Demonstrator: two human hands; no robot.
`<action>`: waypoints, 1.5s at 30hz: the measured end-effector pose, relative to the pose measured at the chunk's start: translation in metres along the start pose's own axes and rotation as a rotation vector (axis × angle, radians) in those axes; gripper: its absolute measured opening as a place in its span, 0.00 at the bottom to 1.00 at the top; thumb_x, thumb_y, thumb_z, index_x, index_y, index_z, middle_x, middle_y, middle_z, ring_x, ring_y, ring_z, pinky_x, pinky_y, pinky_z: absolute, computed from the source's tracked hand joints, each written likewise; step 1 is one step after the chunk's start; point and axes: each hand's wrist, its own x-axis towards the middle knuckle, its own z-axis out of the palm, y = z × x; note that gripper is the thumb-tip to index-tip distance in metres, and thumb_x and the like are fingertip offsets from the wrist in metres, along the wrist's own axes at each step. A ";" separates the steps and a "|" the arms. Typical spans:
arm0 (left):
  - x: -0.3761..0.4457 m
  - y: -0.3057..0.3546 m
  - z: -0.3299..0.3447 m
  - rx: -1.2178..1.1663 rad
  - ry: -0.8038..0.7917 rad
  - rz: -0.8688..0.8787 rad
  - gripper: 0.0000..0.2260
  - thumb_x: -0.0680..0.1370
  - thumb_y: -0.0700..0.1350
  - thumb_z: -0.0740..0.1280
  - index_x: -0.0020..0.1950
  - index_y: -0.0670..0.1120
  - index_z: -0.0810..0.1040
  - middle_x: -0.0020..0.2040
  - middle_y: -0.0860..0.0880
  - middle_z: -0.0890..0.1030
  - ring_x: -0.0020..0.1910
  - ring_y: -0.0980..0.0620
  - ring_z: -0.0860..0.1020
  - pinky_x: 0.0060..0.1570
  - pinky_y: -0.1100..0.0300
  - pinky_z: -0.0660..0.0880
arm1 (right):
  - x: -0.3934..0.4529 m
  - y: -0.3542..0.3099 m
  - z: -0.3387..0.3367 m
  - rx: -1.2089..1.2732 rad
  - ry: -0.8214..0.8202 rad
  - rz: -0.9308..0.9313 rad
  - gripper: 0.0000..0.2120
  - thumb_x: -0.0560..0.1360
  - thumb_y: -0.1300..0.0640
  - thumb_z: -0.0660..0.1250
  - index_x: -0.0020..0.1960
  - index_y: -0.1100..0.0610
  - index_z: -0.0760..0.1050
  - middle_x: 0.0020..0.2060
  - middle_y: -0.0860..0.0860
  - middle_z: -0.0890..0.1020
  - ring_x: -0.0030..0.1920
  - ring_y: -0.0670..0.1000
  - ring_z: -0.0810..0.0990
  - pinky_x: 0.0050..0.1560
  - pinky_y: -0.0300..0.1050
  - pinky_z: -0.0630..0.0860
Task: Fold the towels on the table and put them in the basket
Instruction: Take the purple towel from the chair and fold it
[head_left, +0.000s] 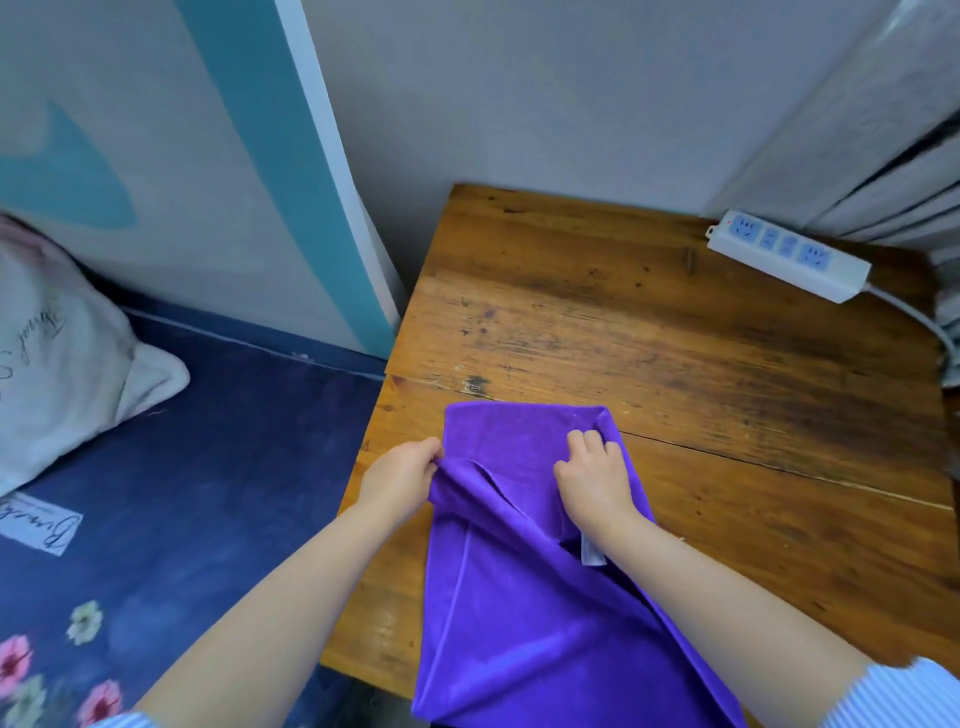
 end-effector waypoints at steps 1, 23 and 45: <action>0.004 0.004 0.000 0.023 0.019 0.005 0.09 0.80 0.40 0.56 0.55 0.42 0.73 0.54 0.42 0.79 0.54 0.41 0.75 0.41 0.57 0.66 | 0.003 0.002 0.000 0.058 0.000 0.045 0.02 0.44 0.62 0.66 0.16 0.56 0.73 0.23 0.53 0.75 0.25 0.55 0.75 0.24 0.40 0.70; 0.087 0.024 -0.002 0.416 -0.161 0.145 0.14 0.80 0.47 0.57 0.59 0.40 0.73 0.62 0.43 0.70 0.63 0.43 0.69 0.58 0.52 0.71 | -0.004 0.146 -0.006 0.285 0.031 0.355 0.07 0.76 0.63 0.59 0.46 0.62 0.75 0.51 0.59 0.75 0.53 0.60 0.76 0.51 0.48 0.73; 0.084 0.029 -0.014 0.047 -0.177 0.157 0.16 0.79 0.41 0.58 0.32 0.50 0.59 0.34 0.49 0.69 0.41 0.48 0.69 0.38 0.60 0.58 | -0.006 0.164 -0.022 0.544 -0.045 0.244 0.09 0.77 0.61 0.60 0.38 0.54 0.66 0.42 0.51 0.73 0.44 0.50 0.71 0.41 0.38 0.65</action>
